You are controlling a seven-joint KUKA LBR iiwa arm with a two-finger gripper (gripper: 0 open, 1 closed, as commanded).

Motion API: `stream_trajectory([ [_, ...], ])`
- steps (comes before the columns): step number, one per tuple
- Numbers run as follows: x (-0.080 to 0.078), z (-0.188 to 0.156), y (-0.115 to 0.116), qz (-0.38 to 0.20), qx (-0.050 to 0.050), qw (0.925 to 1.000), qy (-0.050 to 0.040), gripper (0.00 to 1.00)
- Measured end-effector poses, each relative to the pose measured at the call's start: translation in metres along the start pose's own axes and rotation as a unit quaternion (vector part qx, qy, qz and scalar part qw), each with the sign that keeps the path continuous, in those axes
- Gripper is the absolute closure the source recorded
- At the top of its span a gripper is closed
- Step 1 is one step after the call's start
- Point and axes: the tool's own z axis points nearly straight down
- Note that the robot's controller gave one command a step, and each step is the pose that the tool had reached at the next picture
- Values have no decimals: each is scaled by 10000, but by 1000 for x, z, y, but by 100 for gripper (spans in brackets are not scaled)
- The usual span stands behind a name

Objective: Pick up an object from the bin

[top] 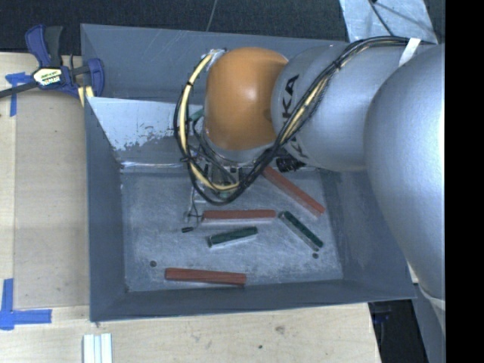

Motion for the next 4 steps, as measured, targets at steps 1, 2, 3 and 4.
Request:
stream_trajectory([
  [1,10,39,-17,-560,5,9984,7,0],
  [2,44,66,-29,-583,4,9983,11,0],
  [3,30,59,-95,-1848,1,9828,12,100],
  [4,30,59,-94,-1849,1,9828,13,100],
])
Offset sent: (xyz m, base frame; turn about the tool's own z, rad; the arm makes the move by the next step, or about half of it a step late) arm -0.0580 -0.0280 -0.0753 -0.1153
